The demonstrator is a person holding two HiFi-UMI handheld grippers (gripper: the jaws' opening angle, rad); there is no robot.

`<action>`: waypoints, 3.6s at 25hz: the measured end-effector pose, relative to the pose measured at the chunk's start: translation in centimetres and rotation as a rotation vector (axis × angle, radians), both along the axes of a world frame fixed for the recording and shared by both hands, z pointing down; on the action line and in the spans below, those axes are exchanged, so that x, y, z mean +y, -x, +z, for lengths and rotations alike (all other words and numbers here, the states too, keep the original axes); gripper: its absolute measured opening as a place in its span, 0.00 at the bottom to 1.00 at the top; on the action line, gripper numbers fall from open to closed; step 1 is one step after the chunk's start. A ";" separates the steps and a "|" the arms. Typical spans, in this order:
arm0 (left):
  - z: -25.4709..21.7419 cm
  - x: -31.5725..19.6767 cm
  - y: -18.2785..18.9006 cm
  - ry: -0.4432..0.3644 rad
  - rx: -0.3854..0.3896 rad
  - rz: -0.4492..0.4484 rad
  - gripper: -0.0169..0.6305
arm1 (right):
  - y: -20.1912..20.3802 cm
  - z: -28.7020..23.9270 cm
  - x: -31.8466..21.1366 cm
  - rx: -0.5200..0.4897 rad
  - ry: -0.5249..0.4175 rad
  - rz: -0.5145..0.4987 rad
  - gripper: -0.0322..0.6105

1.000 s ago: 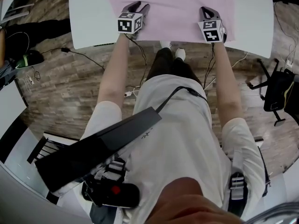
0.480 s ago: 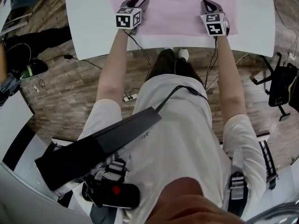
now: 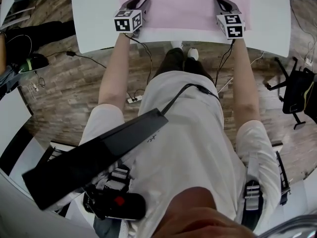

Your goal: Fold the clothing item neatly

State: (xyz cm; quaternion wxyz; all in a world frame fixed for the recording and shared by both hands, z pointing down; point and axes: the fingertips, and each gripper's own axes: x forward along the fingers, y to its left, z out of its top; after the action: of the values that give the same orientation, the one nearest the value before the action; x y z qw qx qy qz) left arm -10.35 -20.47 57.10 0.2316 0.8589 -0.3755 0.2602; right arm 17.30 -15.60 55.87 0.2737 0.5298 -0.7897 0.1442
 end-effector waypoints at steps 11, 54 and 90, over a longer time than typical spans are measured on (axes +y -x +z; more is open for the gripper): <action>-0.7 5.8 1.4 -0.049 -0.116 0.028 0.03 | -0.8 -1.5 6.5 -0.028 -0.005 -0.095 0.05; 3.7 12.2 3.1 -0.108 -0.852 0.686 0.23 | -4.6 1.4 15.6 0.309 0.133 -0.396 0.32; -0.9 16.7 3.9 -0.107 -0.588 0.516 0.04 | -4.4 -0.8 16.2 0.352 0.151 -0.526 0.07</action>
State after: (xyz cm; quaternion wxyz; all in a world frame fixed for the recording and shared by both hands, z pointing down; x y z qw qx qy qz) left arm -14.25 -3.72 56.24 -0.0040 0.8247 -0.2109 0.5248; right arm 21.66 0.63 55.06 0.4722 0.3026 -0.8273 0.0328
